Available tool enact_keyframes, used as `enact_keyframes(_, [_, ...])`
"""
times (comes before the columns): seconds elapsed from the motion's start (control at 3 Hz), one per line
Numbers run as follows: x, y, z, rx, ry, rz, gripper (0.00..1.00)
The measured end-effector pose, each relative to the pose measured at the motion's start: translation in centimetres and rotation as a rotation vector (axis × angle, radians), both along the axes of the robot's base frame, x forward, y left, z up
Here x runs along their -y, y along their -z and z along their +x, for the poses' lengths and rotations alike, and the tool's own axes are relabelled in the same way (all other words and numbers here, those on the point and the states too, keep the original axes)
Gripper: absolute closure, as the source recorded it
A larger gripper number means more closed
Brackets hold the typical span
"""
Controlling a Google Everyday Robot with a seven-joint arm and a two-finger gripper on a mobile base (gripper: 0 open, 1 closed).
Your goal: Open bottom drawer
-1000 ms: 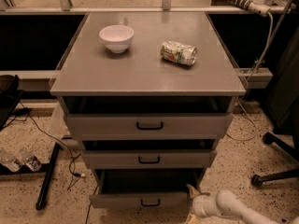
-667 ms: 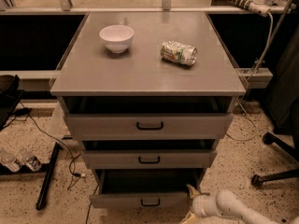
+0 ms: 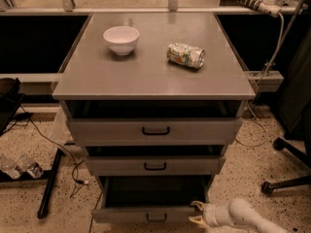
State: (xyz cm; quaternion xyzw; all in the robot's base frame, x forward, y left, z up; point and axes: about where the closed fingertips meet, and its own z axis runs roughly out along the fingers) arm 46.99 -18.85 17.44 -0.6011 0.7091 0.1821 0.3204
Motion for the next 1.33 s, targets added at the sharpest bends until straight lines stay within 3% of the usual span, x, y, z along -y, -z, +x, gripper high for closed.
enact_keyframes(0.33, [0.39,-0.86,-0.03,0.000,0.000,0.000,0.89])
enact_keyframes(0.67, [0.39,-0.98,-0.03,0.000,0.000,0.000,1.00])
enact_keyframes(1.33, [0.37,-0.96,-0.06,0.000,-0.001,0.000,0.57])
